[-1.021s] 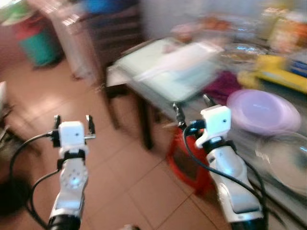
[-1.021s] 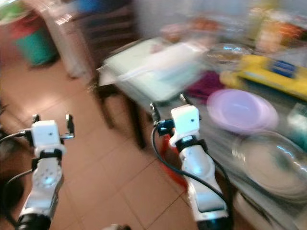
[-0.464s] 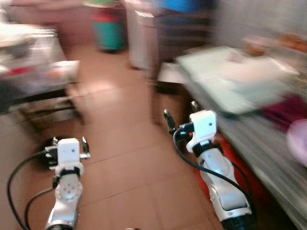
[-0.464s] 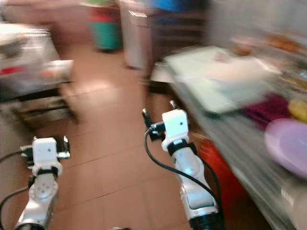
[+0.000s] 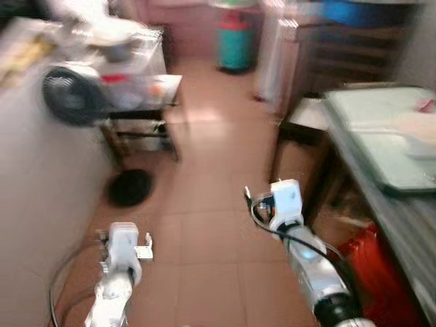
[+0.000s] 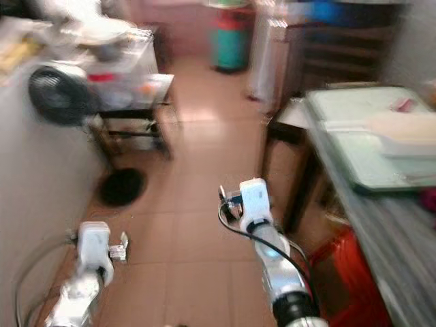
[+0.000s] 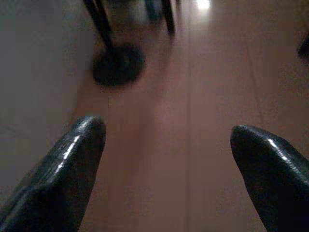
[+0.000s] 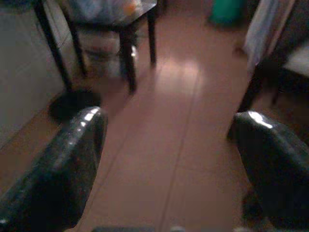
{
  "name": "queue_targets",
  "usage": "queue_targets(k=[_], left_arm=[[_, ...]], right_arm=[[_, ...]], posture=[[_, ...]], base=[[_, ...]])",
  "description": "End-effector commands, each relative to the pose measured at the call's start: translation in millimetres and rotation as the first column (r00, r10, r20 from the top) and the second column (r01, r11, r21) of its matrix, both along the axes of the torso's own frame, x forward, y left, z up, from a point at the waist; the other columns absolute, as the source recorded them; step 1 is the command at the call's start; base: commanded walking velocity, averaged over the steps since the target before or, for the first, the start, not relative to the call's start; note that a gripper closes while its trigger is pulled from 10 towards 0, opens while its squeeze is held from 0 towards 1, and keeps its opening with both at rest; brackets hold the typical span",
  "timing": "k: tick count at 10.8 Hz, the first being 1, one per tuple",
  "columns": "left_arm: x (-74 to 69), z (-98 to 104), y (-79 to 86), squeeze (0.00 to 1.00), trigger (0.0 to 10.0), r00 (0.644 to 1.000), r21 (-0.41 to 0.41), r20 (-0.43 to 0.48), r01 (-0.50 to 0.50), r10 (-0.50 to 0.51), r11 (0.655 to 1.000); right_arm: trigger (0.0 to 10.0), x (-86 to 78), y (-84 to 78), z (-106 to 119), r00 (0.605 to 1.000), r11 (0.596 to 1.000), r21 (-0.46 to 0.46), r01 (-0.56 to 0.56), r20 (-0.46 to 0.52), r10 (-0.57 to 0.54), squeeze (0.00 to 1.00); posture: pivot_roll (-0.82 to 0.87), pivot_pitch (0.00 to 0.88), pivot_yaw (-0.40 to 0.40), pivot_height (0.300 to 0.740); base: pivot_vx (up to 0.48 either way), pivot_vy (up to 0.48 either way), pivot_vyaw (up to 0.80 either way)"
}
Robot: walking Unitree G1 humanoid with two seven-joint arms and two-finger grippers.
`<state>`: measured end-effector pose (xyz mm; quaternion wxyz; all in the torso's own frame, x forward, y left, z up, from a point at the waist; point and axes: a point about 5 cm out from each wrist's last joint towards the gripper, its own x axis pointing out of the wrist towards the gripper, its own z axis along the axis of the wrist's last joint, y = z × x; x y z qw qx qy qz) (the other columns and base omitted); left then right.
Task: Setting the table
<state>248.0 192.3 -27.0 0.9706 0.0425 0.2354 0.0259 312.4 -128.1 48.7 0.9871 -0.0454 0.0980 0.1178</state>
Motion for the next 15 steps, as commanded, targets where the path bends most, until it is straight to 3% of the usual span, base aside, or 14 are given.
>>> queue_targets(k=[1,3,5,6,8,11,15], left_arm=[[-2.7,-7,-8.9,0.00,10.0,0.997,-0.019,-0.053,0.053,-0.054,0.998],[-16.9,-24,-17.4,0.00,10.0,0.978,-0.013,-0.180,0.109,-0.110,0.994],[-35.3,-40,-18.5,0.00,10.0,0.940,-0.029,-0.322,0.112,-0.115,0.993],[-37.9,-42,-15.4,0.00,10.0,0.936,-0.037,-0.342,0.068,-0.077,0.997],[-48.7,-48,-6.5,0.00,10.0,0.917,-0.038,-0.396,0.035,-0.047,0.999],[-66.0,-56,3.9,0.00,10.0,0.887,-0.011,-0.461,0.039,-0.039,0.999],[-66.8,-57,5.0,0.00,10.0,0.872,-0.006,-0.483,0.081,-0.073,0.997]], right_arm=[[10.0,-7.7,-15.8,-24,0.990,0.997,0.019,0.076,-0.122,-0.073,0.00],[10.0,-31.7,-41.2,-62,0.928,0.981,-0.075,0.177,-0.320,-0.191,0.00],[10.0,-58.0,-46.7,-90,0.849,0.979,-0.118,0.166,-0.488,-0.203,0.00],[10.0,-63.6,-45.3,-94,0.851,0.979,-0.167,0.117,-0.491,-0.185,0.00],[10.0,-74.6,-49.2,-103,0.808,0.965,-0.212,0.156,-0.534,-0.248,0.00],[10.0,-80.2,-44.3,-108,0.761,0.962,-0.107,0.250,-0.593,-0.264,0.00],[10.0,-101.6,-57.0,-120,0.715,0.955,-0.138,0.262,-0.636,-0.288,0.00]], posture=[[-0.07,0.044,0.030,0.740],[-0.04,0.020,0.010,0.740],[-0.02,0.000,-0.017,0.740],[-0.01,0.000,-0.027,0.740],[0.00,0.000,-0.030,0.740],[0.00,0.000,0.001,0.740],[-0.04,0.000,0.027,0.740]], base=[[0.000,0.000,0.00],[0.000,0.000,0.00],[0.000,0.000,0.00],[0.000,0.000,0.00],[0.000,0.000,0.00],[0.000,0.000,0.00],[0.000,0.000,0.00]])
